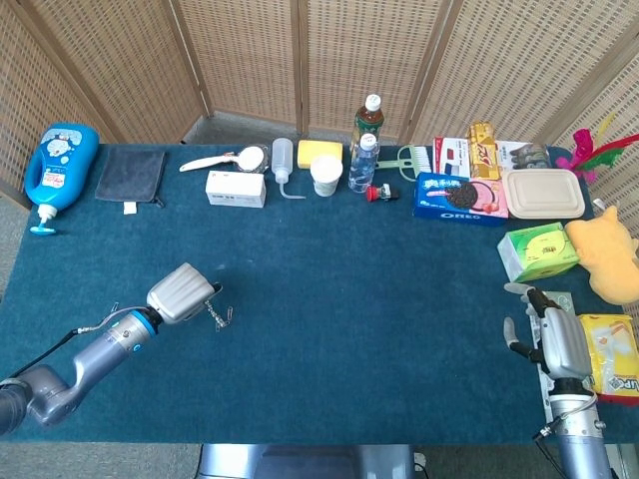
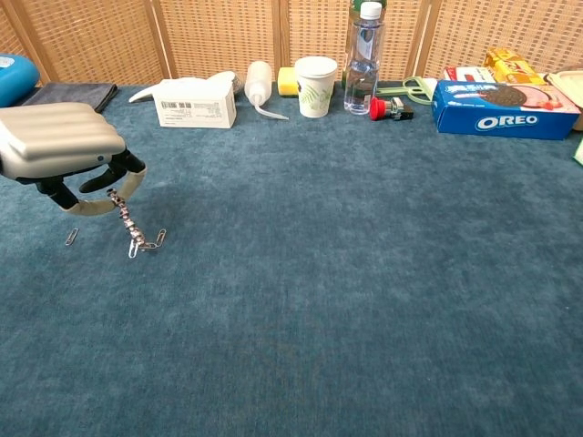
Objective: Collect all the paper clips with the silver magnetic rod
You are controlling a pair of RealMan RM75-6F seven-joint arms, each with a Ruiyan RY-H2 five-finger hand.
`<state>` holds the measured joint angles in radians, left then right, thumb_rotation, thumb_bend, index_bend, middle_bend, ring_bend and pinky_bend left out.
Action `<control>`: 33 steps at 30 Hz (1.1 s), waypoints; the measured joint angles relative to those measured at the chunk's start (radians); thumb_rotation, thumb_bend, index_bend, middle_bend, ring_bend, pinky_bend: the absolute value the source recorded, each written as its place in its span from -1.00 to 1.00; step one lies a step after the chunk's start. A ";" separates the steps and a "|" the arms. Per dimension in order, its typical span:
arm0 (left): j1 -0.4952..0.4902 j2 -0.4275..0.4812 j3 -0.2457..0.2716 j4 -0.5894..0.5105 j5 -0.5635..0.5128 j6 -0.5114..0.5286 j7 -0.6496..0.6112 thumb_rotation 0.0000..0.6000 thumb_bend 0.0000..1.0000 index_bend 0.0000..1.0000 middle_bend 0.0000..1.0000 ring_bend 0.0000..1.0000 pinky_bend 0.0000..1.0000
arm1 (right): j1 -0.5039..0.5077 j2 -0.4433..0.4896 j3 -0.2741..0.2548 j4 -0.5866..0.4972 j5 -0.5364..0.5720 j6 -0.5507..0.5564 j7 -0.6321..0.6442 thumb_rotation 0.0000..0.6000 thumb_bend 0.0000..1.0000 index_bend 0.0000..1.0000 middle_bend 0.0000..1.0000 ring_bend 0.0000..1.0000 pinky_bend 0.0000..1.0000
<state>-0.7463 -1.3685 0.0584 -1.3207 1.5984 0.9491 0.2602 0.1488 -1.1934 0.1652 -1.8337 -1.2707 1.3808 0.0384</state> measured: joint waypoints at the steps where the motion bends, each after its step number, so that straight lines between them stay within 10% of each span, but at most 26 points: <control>1: -0.001 -0.002 -0.001 0.004 -0.001 -0.002 -0.001 1.00 0.36 0.36 0.46 0.57 0.46 | 0.000 0.000 0.000 -0.001 0.002 -0.001 0.000 1.00 0.02 -0.44 -0.36 -0.37 -0.22; 33: -0.017 -0.025 -0.035 0.060 -0.013 0.001 -0.044 1.00 0.36 0.36 0.46 0.57 0.46 | 0.009 -0.003 0.010 -0.005 0.033 -0.017 -0.026 1.00 0.02 -0.44 -0.36 -0.35 -0.22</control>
<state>-0.7633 -1.3939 0.0237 -1.2603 1.5856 0.9502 0.2158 0.1583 -1.1964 0.1750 -1.8389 -1.2379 1.3640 0.0119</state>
